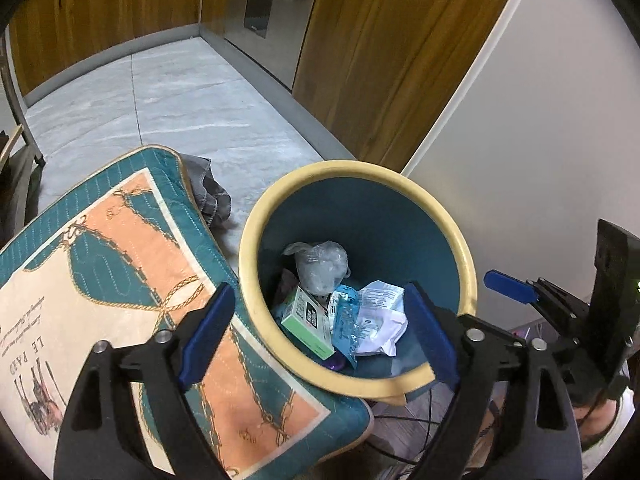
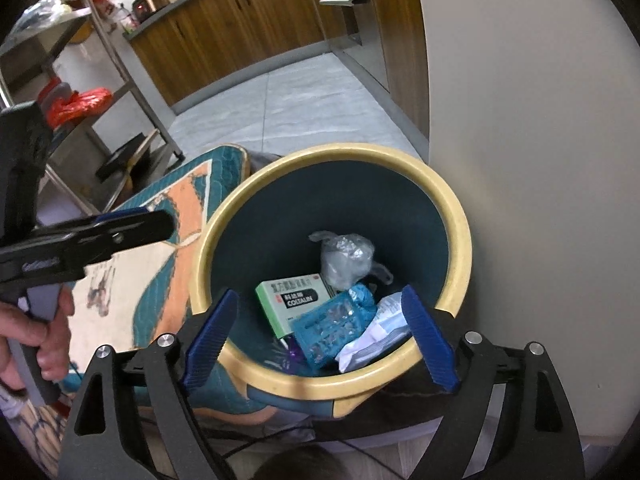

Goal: Collect trash

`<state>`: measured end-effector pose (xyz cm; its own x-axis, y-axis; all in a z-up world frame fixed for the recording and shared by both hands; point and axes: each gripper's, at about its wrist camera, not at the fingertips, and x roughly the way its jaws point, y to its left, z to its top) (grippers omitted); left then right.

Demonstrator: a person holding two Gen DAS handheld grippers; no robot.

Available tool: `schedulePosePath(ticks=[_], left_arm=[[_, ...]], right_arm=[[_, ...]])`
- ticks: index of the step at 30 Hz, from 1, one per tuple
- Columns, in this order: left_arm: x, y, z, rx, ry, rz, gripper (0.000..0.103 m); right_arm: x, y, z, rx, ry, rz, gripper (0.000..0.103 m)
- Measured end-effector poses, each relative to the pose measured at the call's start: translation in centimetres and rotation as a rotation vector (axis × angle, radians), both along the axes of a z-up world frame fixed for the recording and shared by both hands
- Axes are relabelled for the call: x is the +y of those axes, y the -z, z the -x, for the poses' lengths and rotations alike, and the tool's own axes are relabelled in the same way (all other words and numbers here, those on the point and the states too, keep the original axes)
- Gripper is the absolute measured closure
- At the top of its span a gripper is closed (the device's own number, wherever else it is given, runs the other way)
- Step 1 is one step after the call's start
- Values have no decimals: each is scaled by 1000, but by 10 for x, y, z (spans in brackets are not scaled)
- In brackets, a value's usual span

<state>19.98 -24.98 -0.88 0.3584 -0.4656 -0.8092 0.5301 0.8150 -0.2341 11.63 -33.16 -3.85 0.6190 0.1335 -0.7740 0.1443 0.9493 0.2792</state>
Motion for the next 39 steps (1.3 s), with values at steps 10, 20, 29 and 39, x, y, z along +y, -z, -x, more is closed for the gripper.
schedulePosePath(ticks=[10, 20, 29, 39], left_arm=[[13, -19, 40, -74, -61, -3, 6], [27, -21, 85, -125, -124, -2, 6], [42, -15, 111, -167, -168, -18, 6], [52, -13, 124, -175, -189, -9, 6]], right_arm=[[0, -18, 21, -67, 12, 17, 11], [11, -34, 54, -91, 11, 35, 9], [18, -40, 72, -104, 11, 60, 9], [22, -43, 79, -123, 15, 78, 9]])
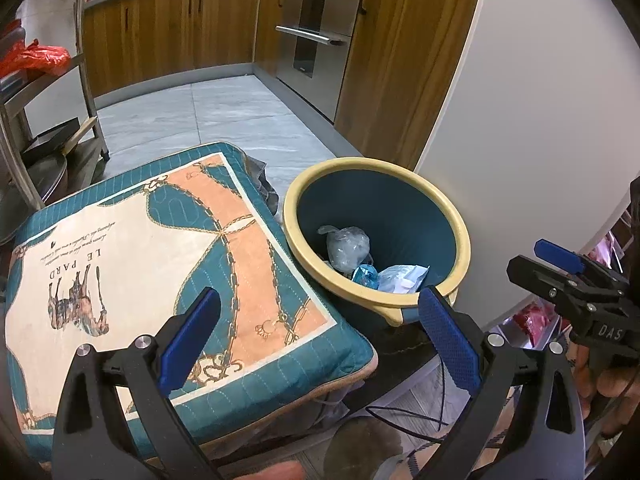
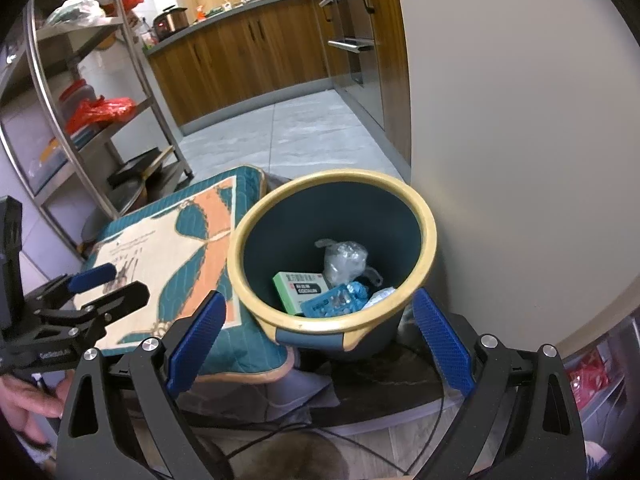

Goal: Collect trash

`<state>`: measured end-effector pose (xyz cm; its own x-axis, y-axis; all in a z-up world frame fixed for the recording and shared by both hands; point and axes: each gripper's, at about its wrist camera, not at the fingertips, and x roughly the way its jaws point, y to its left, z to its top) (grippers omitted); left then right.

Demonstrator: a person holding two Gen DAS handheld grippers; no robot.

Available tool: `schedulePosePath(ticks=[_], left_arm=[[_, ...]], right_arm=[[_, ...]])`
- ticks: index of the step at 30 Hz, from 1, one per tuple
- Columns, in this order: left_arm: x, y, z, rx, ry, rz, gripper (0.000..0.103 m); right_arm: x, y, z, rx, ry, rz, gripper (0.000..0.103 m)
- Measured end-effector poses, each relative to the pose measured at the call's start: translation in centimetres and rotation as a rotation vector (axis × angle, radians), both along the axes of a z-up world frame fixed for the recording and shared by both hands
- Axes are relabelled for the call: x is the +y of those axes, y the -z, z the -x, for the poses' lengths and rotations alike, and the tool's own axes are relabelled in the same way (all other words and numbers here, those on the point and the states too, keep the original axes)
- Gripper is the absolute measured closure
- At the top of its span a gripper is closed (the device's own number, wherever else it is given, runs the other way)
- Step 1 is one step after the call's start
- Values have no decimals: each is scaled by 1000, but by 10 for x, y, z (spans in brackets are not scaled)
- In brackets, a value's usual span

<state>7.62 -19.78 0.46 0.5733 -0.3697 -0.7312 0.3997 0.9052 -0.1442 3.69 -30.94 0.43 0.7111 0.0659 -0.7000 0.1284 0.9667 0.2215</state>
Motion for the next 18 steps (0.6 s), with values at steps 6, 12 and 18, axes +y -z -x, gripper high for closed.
schedulePosePath(ticks=[6, 12, 18], left_arm=[[-2, 1, 1, 2, 6, -1, 6], [-6, 1, 2, -3, 15, -3, 6], [-7, 2, 3, -1, 16, -1, 6]], right_arm=[[1, -1, 0, -1, 1, 0, 9], [1, -1, 0, 1, 0, 0, 8], [1, -1, 0, 0, 1, -1, 8]])
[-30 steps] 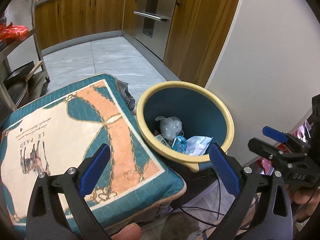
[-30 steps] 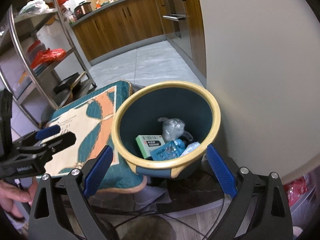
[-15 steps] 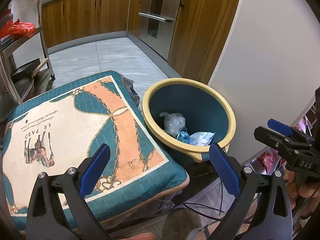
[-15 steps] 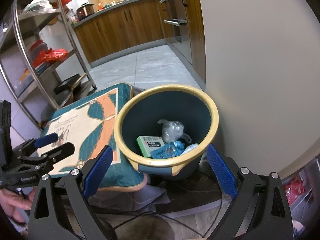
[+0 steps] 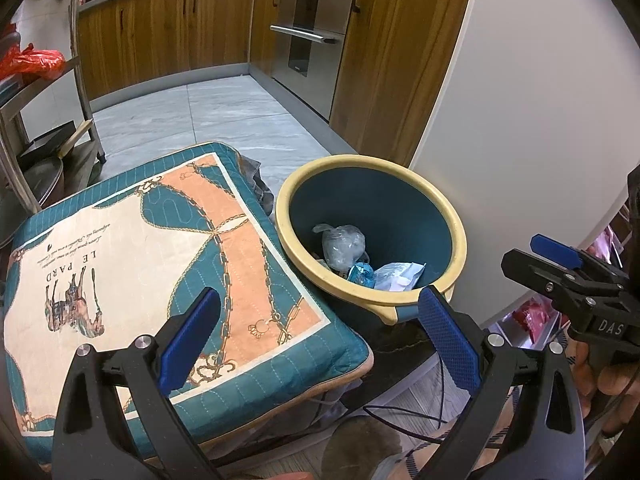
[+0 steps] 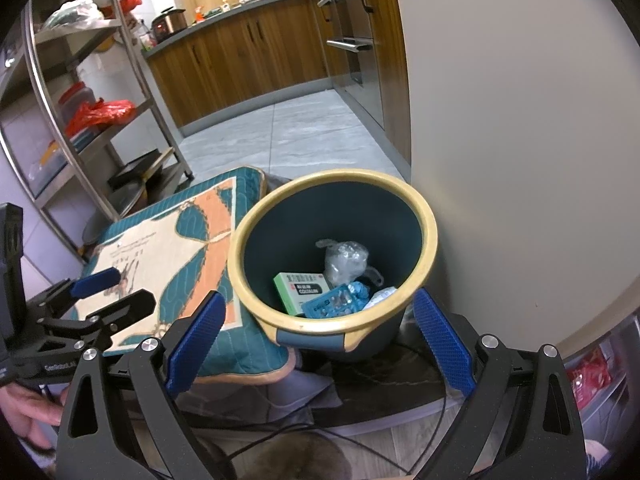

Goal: Collect trash

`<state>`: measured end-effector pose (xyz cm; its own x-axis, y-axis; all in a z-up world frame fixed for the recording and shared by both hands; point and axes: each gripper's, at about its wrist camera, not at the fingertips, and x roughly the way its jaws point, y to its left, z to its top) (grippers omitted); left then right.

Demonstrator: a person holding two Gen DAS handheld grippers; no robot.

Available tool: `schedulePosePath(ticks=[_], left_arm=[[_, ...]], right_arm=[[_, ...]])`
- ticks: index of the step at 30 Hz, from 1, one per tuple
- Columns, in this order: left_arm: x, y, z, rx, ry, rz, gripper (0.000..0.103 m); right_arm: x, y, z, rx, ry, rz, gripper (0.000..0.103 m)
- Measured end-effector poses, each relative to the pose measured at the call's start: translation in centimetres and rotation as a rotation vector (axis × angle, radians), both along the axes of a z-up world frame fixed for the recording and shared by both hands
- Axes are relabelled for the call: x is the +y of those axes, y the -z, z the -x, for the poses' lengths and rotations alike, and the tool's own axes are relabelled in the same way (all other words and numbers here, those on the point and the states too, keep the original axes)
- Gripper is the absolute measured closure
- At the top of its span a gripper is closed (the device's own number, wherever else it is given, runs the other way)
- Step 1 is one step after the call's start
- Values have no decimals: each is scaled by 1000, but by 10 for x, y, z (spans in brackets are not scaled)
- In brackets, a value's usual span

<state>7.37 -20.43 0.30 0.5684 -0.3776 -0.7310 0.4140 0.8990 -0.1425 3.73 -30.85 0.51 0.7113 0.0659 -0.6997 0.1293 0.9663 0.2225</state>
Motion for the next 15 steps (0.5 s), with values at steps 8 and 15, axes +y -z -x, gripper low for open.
schedulePosePath(ticks=[8, 15], left_arm=[[-2, -1, 0, 1, 5, -3, 6], [-1, -2, 1, -1, 11, -4, 6]], right_arm=[[1, -1, -1, -1, 0, -1, 8], [1, -1, 0, -1, 0, -1, 8]])
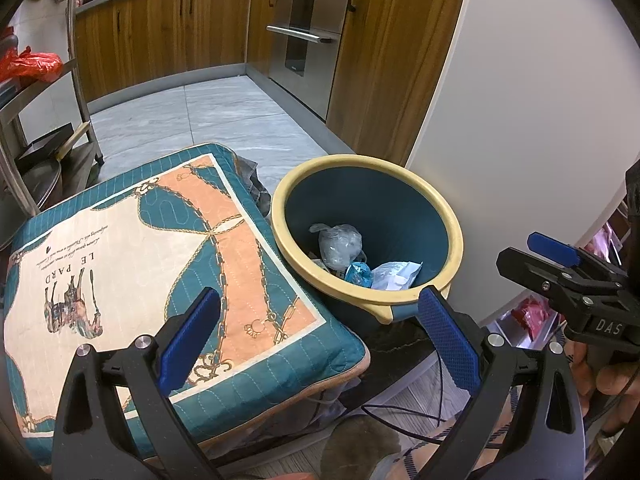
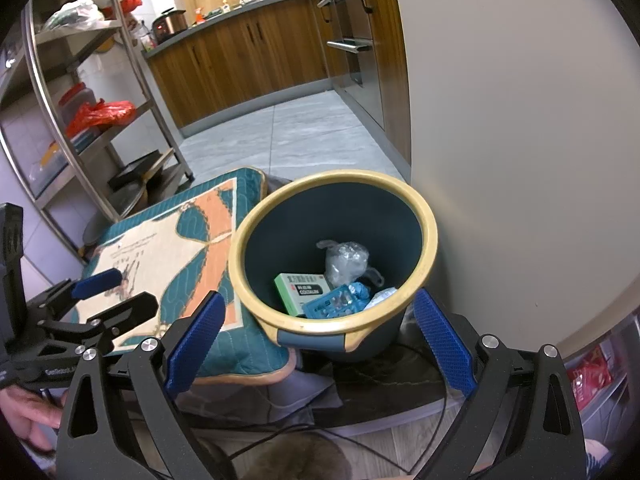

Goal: Collect trash

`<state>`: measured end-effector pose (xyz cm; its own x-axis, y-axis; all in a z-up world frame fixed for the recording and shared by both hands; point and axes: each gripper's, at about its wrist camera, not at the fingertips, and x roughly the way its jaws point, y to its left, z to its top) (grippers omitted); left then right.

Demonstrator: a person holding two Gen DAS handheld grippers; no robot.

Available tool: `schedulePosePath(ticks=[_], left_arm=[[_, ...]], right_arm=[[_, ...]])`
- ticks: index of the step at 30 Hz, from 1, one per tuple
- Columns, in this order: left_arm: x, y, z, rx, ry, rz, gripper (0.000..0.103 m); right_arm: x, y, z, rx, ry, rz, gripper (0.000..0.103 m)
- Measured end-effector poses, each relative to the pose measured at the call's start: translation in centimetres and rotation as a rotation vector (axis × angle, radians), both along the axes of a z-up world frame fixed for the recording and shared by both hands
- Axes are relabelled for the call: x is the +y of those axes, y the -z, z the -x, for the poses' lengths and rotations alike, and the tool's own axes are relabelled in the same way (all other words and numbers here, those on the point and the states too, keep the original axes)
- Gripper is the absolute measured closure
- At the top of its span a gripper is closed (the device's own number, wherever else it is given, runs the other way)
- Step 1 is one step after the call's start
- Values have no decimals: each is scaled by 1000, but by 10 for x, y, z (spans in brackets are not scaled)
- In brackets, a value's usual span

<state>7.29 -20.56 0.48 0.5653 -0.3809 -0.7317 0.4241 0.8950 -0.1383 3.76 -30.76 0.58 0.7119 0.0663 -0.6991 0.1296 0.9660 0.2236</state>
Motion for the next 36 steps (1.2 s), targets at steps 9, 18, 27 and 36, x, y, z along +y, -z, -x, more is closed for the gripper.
schedulePosePath(ticks=[9, 18, 27, 36], left_arm=[[0, 0, 1, -2, 1, -2, 6], [1, 0, 1, 1, 3, -4, 6], [-1, -1, 1, 1, 9, -2, 6], [-2, -4, 4, -2, 38, 19, 6]], right_arm=[[0, -1, 0, -1, 0, -1, 8], [-1, 0, 0, -1, 0, -1, 8], [-1, 0, 0, -1, 0, -2, 8], [-2, 0, 0, -1, 0, -4, 8]])
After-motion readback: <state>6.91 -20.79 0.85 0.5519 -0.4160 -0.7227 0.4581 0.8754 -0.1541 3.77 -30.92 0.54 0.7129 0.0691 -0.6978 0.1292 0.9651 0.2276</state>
